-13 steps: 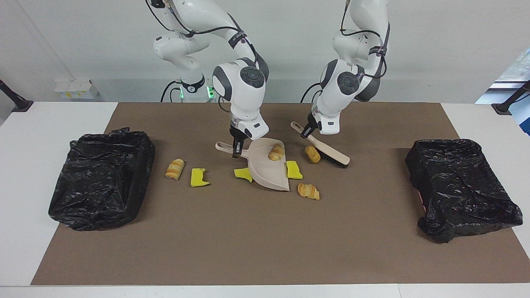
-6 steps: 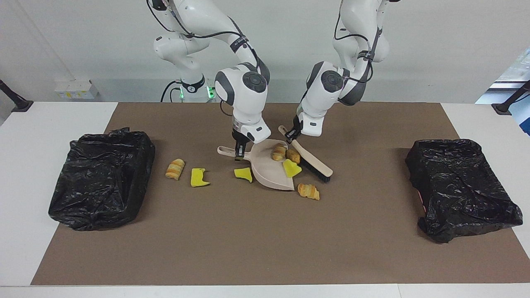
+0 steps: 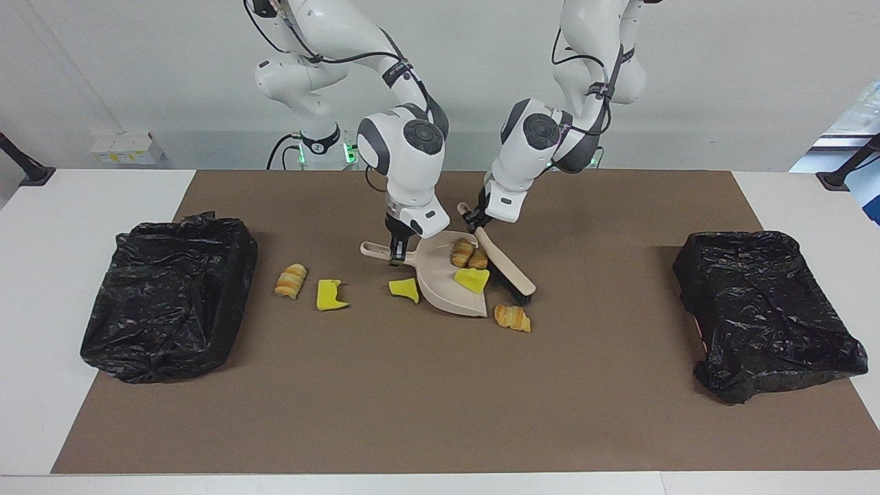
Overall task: Sweep and dump trash in bin
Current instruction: 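Push the last pieces onto the dustpan with the brush in the left gripper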
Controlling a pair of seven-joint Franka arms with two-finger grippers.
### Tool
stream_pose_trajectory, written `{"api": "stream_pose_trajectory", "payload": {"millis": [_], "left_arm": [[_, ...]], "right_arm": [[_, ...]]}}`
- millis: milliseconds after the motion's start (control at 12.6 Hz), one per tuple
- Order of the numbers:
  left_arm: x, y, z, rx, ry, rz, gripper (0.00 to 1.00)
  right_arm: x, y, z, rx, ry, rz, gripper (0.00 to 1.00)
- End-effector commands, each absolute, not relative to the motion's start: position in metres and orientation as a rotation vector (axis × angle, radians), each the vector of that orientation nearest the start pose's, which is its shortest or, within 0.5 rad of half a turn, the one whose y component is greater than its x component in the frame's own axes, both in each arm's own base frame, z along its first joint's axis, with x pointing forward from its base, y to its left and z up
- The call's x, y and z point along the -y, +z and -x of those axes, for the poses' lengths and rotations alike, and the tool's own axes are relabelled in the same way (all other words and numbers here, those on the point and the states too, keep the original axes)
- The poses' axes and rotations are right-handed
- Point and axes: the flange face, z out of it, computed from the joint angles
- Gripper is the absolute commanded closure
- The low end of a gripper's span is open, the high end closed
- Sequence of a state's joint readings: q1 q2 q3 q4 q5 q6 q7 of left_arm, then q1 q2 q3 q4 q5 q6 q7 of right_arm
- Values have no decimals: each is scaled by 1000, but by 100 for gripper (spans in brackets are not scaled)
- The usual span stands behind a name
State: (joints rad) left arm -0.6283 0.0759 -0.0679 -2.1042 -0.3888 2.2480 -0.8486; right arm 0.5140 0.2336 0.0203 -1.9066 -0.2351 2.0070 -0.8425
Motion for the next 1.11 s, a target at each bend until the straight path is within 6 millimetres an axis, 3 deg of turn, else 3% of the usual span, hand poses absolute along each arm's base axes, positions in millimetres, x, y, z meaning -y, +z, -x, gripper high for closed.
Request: {"api": "stream_pose_trajectory", "payload": {"millis": [0,158,396,554,870,1028], "left_arm": [[385,413,-430,619,286,3396,100],[376,416,-431,458,318,3406,100],[339,422,-447,227,411,3358,100],[309,418,-467,26,287,3296,100],[211,403,-520,-340,233,3277,100],[185,383,-532,-525,245,3187,100]], "right_arm": [[-284,373,-517,2195,331,2459,100],[-286,374,-512,2204,368,2447,100],[-286,379,-509,2213,421,2439,100],[-286,379,-509,2213,421,2439,100],[-287,380,-509,2214,421,2442,100],[-286,381,-508,2218,428,2445,100]]}}
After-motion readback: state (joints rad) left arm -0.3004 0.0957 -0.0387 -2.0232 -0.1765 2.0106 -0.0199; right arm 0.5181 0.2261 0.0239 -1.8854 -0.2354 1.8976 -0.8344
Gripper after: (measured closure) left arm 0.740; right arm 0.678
